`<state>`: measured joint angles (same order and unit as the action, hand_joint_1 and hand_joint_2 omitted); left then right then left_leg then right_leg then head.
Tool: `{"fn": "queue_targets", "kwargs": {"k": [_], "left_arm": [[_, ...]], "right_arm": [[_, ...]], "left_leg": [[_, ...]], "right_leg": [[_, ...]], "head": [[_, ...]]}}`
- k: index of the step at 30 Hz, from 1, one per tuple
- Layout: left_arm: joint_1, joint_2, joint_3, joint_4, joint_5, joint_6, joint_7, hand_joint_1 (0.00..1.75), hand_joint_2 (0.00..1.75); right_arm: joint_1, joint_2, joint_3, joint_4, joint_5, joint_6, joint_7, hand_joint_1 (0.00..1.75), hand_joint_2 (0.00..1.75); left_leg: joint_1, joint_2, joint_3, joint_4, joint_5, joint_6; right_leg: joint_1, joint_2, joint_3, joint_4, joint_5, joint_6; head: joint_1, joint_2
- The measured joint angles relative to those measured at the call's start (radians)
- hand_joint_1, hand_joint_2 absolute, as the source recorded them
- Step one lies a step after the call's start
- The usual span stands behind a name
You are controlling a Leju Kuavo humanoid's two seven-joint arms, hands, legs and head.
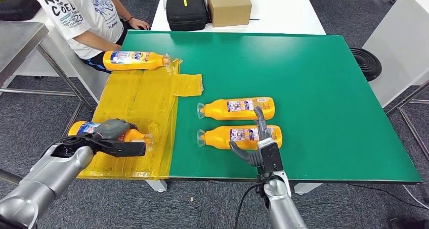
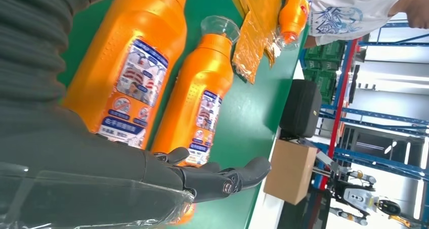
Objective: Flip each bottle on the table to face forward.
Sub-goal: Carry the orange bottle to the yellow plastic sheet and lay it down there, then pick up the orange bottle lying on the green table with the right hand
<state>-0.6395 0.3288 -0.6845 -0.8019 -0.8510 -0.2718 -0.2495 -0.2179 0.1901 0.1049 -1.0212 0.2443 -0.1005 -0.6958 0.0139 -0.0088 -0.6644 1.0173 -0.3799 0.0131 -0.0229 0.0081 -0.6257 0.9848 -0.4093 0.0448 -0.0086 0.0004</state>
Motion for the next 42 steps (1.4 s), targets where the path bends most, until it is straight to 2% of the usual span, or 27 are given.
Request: {"fn": "queue_targets", "kwargs": {"k": [1, 6, 23, 27, 31, 36, 42], "left_arm": [[-0.003, 0.0, -0.002, 0.0, -0.003, -0.009, -0.002, 0.0, 1.75], [-0.025, -0.003, -0.015, 0.01, -0.01, -0.053, -0.017, 0.0, 1.75], [-0.063, -0.006, -0.056, 0.063, 0.001, -0.074, -0.041, 0.0, 1.75], [-0.07, 0.005, -0.064, 0.064, 0.009, -0.102, -0.053, 0.0, 1.75], [-0.079, 0.056, -0.074, 0.018, 0.055, -0.161, -0.061, 0.0, 0.0], [-0.074, 0.142, -0.079, -0.093, 0.118, -0.196, -0.057, 0.0, 0.0], [-0.074, 0.177, -0.089, -0.19, 0.129, -0.214, -0.046, 0.0, 0.0]], "right_arm": [[0.002, 0.001, 0.0, 0.0, 0.001, -0.001, 0.0, 0.0, 1.75], [0.009, 0.004, 0.0, 0.0, 0.002, -0.002, 0.0, 0.0, 1.75], [-0.01, 0.006, 0.0, 0.013, 0.001, 0.001, 0.0, 0.0, 1.75], [-0.018, 0.006, 0.0, 0.023, -0.005, -0.001, -0.001, 0.0, 1.75], [-0.023, 0.006, 0.0, 0.032, -0.015, -0.004, -0.001, 0.0, 1.75], [-0.023, 0.006, 0.001, 0.039, -0.019, -0.006, -0.001, 0.0, 1.75], [-0.023, 0.005, 0.002, 0.042, -0.022, -0.01, -0.001, 0.0, 1.75]], "left_leg": [[0.0, 0.0, 0.0, 0.0, 0.0, 0.0], [0.0, 0.0, 0.0, 0.0, 0.0, 0.0], [0.0, 0.0, 0.0, 0.0, 0.0, 0.0], [0.0, 0.0, 0.0, 0.0, 0.0, 0.0], [0.001, 0.001, 0.0, 0.0, 0.0, 0.0], [0.001, 0.0, -0.001, 0.0, 0.0, 0.0], [0.001, 0.0, -0.001, 0.0, 0.0, 0.0]], "right_leg": [[0.0, 0.0, 0.0, 0.0, 0.0, 0.0], [0.0, 0.0, 0.0, 0.0, 0.0, 0.0], [0.0, 0.0, 0.0, 0.0, 0.0, 0.0], [0.0, 0.0, 0.0, 0.0, 0.0, 0.0], [0.001, 0.001, 0.0, 0.001, 0.0, 0.0], [0.002, 0.0, -0.001, 0.001, 0.0, 0.0], [0.001, 0.0, -0.001, 0.0, 0.0, 0.0]], "head": [[0.0, 0.0], [0.0, 0.0], [0.0, 0.0], [0.0, 0.0], [0.0, 0.0], [0.0, 0.0], [0.0, 0.0]]}}
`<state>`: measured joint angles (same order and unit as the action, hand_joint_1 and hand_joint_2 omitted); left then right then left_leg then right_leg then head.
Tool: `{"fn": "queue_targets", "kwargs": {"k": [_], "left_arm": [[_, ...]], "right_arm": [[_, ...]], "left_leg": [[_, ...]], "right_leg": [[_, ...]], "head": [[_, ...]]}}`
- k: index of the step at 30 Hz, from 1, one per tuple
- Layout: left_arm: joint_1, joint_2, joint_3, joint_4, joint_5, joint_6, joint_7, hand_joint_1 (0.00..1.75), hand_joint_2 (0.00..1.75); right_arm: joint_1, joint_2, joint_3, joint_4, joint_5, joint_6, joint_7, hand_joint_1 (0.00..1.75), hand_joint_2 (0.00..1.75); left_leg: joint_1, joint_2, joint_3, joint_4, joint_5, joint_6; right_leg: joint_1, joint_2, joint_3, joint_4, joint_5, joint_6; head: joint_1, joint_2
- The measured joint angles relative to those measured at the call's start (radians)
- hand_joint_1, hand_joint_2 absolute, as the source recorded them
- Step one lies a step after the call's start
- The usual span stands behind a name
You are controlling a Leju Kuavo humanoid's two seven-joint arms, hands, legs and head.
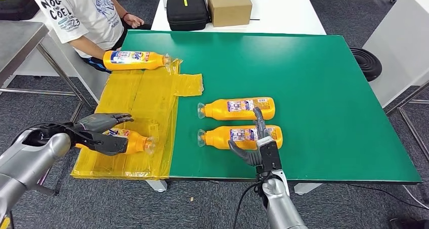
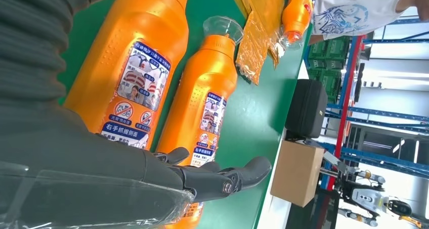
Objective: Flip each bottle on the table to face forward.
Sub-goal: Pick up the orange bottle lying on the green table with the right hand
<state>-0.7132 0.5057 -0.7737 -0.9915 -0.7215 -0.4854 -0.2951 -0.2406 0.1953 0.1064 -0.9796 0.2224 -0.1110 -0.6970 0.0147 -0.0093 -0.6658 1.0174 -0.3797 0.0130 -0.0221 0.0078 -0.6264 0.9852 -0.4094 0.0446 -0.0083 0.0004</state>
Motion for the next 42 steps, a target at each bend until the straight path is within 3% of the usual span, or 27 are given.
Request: {"fn": "queue_targets", "kwargs": {"k": [8, 13, 17, 19, 23, 29, 34, 42], "left_arm": [[-0.005, 0.029, -0.016, -0.064, 0.046, -0.021, -0.007, 0.0, 0.0], [0.009, 0.036, 0.01, -0.096, 0.171, 0.02, -0.023, 0.0, 0.0], [0.024, 0.036, 0.036, -0.113, 0.207, 0.047, -0.028, 0.0, 1.75], [0.043, 0.029, 0.06, -0.119, 0.242, 0.083, -0.03, 0.0, 1.75], [0.113, -0.02, 0.148, -0.125, 0.283, 0.213, -0.03, 0.0, 1.75], [0.313, -0.15, 0.309, -0.177, 0.254, 0.355, -0.039, 0.0, 1.75], [0.446, -0.22, 0.412, -0.238, 0.225, 0.374, -0.04, 0.0, 1.75], [0.599, -0.248, 0.55, -0.308, 0.198, 0.373, -0.049, 0.0, 1.75]], "right_arm": [[0.0, 0.0, 0.0, 0.0, 0.005, 0.001, 0.0, 0.0, 1.75], [0.005, -0.002, 0.0, -0.003, 0.042, -0.01, 0.002, 0.0, 1.75], [0.013, -0.004, 0.0, -0.011, 0.07, -0.016, 0.014, 0.0, 1.75], [0.016, -0.007, 0.001, -0.021, 0.119, -0.023, 0.05, 0.0, 1.75], [0.02, -0.03, 0.006, -0.077, 0.292, 0.001, 0.204, 0.0, 1.75], [-0.066, -0.135, 0.02, -0.176, 0.524, 0.197, 0.436, 0.0, 1.75], [-0.194, -0.239, 0.059, -0.156, 0.55, 0.284, 0.489, 0.0, 1.75], [-0.375, -0.361, 0.181, -0.034, 0.477, 0.4, 0.504, 0.0, 1.75]], "left_leg": [[0.0, 0.0, 0.0, 0.0, 0.0, 0.0], [0.0, 0.0, 0.0, 0.0, 0.0, 0.0], [0.0, 0.0, 0.0, 0.0, 0.0, 0.0], [0.0, 0.001, 0.0, 0.0, 0.0, 0.0], [-0.001, 0.0, 0.0, 0.0, 0.0, 0.0], [-0.004, 0.002, 0.0, 0.0, 0.0, 0.001], [-0.005, 0.001, -0.002, 0.0, 0.0, 0.002], [-0.003, 0.001, -0.002, 0.0, 0.0, 0.002]], "right_leg": [[0.0, 0.0, 0.0, 0.0, 0.0, 0.0], [0.0, 0.0, 0.0, 0.0, 0.0, 0.0], [0.0, 0.0, 0.0, 0.0, 0.0, 0.0], [0.0, 0.0, 0.0, 0.0, 0.0, 0.0], [-0.001, 0.0, 0.0, 0.0, 0.0, 0.0], [-0.004, 0.002, -0.001, -0.001, 0.001, 0.002], [-0.005, 0.001, -0.001, -0.001, 0.001, 0.003], [-0.003, 0.001, -0.002, -0.001, 0.001, 0.003]], "head": [[0.0, 0.0], [0.0, 0.0], [0.0, 0.0], [0.0, 0.0], [0.0, 0.0], [0.0, 0.0], [0.0, 0.0], [-0.001, 0.0]]}}
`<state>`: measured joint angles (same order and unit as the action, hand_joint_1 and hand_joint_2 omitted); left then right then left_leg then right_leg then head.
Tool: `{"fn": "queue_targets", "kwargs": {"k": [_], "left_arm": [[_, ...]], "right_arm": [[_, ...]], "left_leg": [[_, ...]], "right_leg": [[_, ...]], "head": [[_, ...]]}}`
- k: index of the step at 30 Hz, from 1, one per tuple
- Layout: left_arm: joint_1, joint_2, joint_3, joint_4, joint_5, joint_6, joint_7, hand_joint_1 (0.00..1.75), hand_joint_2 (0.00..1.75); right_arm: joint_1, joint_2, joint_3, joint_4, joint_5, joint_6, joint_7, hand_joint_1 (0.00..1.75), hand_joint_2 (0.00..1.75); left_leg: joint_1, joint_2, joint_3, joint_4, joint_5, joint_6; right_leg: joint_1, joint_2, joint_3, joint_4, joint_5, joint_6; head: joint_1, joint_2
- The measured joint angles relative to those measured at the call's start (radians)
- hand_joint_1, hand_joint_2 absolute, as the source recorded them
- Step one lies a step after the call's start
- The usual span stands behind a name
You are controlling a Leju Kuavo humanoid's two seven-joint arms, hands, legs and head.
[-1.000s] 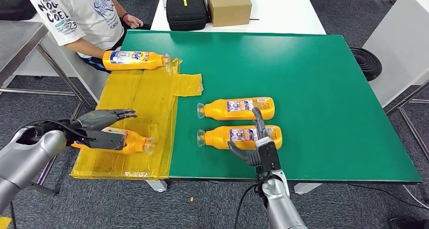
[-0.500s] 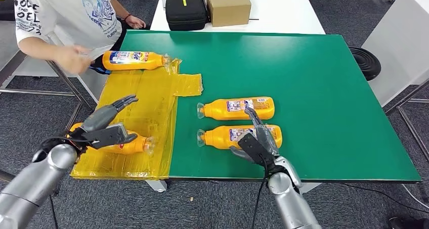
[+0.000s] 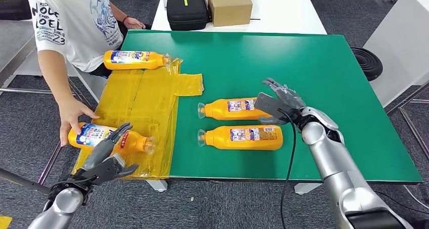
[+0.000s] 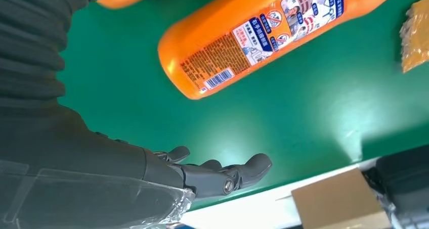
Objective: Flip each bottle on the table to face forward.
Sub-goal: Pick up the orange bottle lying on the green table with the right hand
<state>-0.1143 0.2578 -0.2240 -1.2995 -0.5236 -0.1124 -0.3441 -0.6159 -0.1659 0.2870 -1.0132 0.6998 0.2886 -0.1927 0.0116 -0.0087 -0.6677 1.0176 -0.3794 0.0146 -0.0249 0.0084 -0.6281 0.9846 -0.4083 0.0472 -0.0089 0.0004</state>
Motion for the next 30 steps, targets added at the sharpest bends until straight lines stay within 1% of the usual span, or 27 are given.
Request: {"fn": "queue_targets", "kwargs": {"k": [7, 17, 19, 22, 26, 30], "left_arm": [[0.008, -0.008, 0.038, -0.001, -0.026, -0.001, 0.0, 0.0, 1.75], [0.009, -0.008, 0.059, -0.002, -0.031, 0.002, 0.002, 0.0, 1.75], [0.014, -0.008, 0.065, -0.005, -0.035, 0.01, 0.004, 0.0, 1.75], [0.025, -0.009, 0.074, -0.011, -0.045, 0.022, 0.006, 0.0, 1.75], [0.039, -0.011, 0.086, -0.016, -0.058, 0.031, 0.006, 0.0, 1.75], [0.044, -0.015, 0.094, -0.021, -0.064, 0.035, 0.006, 0.0, 1.75]], "right_arm": [[-0.057, -0.035, 0.09, 0.075, -0.083, 0.053, -0.043, 0.0, 1.75], [-0.061, -0.07, 0.147, 0.079, -0.166, 0.082, -0.083, 0.0, 1.75], [-0.05, -0.076, 0.158, 0.061, -0.19, 0.075, -0.092, 0.0, 1.75], [-0.012, -0.081, 0.173, 0.011, -0.209, 0.041, -0.095, 0.0, 1.75], [0.062, -0.083, 0.188, -0.066, -0.201, -0.001, -0.09, 0.0, 1.75], [0.108, -0.085, 0.199, -0.117, -0.187, -0.009, -0.08, 0.0, 1.75]], "left_leg": [[0.0, -0.001, 0.0, 0.0, 0.0, 0.0], [0.0, -0.001, 0.0, 0.0, 0.0, 0.0], [0.0, -0.001, 0.0, 0.0, 0.0, 0.0], [0.0, 0.0, 0.0, 0.0, 0.0, 0.0], [0.001, -0.001, 0.0, 0.0, 0.0, 0.0], [0.001, -0.001, 0.0, 0.0, 0.0, 0.0]], "right_leg": [[0.0, 0.0, 0.0, 0.0, 0.0, 0.0], [0.0, 0.0, 0.0, 0.0, 0.0, 0.0], [0.0, 0.0, 0.0, 0.0, 0.0, 0.0], [0.0, 0.0, 0.0, 0.0, 0.0, 0.0], [0.001, -0.001, 0.0, 0.0, -0.001, 0.0], [0.001, 0.0, 0.0, 0.0, 0.0, 0.0]], "head": [[0.0, 0.0], [0.0, 0.0], [0.0, 0.0], [0.0, 0.0], [0.0, 0.0], [0.0, 0.0]]}}
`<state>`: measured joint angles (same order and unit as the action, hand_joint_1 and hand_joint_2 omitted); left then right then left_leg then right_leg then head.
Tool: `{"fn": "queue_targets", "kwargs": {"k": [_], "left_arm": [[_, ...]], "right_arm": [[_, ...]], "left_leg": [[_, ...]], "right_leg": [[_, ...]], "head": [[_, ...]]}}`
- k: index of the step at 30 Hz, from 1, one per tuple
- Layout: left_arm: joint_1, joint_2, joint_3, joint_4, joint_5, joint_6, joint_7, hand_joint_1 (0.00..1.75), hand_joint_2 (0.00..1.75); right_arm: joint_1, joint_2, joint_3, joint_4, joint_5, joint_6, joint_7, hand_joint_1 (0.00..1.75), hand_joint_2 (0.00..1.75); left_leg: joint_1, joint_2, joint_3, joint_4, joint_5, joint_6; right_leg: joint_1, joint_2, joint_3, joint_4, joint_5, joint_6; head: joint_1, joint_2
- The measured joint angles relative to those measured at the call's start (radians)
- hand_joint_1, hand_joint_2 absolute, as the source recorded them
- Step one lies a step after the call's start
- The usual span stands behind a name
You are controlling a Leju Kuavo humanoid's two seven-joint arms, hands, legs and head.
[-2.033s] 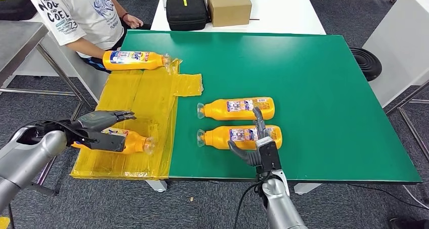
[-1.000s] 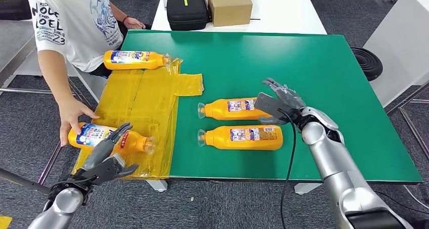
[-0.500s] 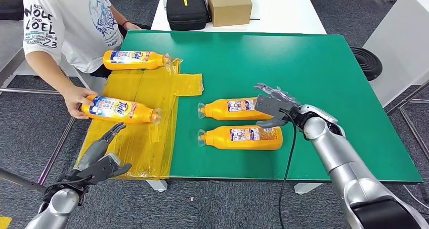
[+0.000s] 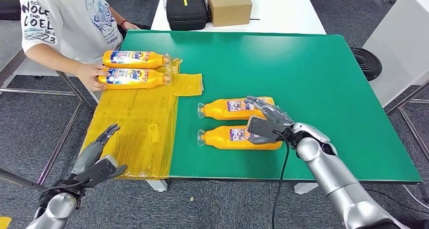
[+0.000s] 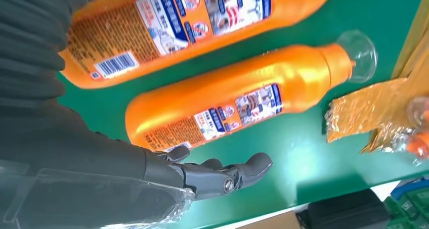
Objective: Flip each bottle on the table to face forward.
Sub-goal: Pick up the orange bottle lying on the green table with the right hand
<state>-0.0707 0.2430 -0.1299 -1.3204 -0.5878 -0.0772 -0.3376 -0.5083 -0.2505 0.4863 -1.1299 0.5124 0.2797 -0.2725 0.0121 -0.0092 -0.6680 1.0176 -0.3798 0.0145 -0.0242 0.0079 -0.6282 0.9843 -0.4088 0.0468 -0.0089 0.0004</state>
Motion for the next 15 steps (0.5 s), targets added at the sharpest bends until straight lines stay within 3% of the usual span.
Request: {"fn": "queue_targets", "kwargs": {"k": [15], "left_arm": [[0.036, -0.006, 0.026, -0.037, -0.004, -0.004, 0.023, 0.0, 1.75]], "right_arm": [[0.113, -0.01, 0.008, -0.052, 0.055, -0.011, 0.052, 0.0, 1.75]], "left_leg": [[0.0, 0.0, 0.0, 0.0, 0.0, 0.0]], "right_leg": [[0.0, 0.0, 0.0, 0.0, 0.0, 0.0]], "head": [[0.0, 0.0]]}}
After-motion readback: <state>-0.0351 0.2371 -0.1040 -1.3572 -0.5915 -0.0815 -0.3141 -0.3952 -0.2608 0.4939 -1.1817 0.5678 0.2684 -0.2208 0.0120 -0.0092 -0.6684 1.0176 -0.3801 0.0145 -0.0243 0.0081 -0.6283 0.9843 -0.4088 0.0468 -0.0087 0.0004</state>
